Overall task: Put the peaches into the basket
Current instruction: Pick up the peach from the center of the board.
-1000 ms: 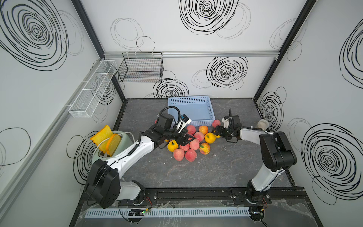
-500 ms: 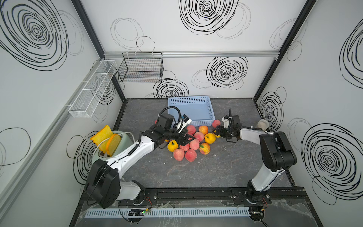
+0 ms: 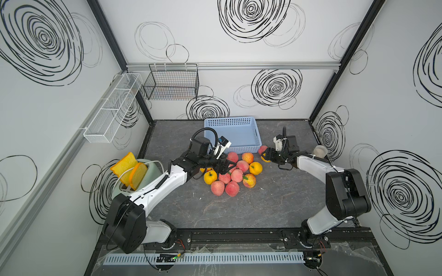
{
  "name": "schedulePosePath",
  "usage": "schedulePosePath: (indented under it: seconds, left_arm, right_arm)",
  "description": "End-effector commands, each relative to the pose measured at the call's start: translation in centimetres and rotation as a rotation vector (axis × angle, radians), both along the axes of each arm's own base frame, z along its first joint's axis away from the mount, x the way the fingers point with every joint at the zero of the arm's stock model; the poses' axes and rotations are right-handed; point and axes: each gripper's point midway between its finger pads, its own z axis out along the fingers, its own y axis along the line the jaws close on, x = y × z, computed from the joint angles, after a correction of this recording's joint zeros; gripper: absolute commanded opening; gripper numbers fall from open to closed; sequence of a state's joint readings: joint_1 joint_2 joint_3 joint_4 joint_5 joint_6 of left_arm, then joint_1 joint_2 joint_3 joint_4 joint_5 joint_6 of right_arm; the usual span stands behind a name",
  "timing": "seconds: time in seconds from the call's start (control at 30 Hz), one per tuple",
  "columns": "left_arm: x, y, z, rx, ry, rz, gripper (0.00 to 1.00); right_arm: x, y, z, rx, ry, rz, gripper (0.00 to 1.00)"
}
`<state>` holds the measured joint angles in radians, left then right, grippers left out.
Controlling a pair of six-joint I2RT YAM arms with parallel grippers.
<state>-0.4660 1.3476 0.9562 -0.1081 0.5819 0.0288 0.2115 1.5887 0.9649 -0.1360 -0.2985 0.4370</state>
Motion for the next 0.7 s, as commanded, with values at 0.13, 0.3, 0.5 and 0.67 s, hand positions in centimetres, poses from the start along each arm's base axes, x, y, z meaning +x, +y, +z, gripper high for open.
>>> schedulePosePath:
  seconds: [0.13, 0.3, 0.5, 0.67]
  left_arm:
    - [0.7, 1.1, 2.2, -0.075, -0.071, 0.031, 0.80]
    - [0.1, 0.9, 2.9, -0.114, -0.075, 0.007, 0.81]
    - [-0.4, 0.5, 3.9, -0.147, -0.083, -0.013, 0.82]
    - [-0.3, 0.6, 4.1, -0.146, -0.085, 0.000, 0.82]
  right_arm:
    - [2.6, 2.2, 6.3, -0.011, -0.160, 0.045, 0.59]
    - [5.6, 4.7, 7.0, -0.042, -0.208, 0.085, 0.59]
    - [9.3, 7.3, 5.7, -0.112, -0.216, 0.123, 0.58]
    - [11.4, 8.7, 3.1, -0.186, -0.187, 0.134, 0.58]
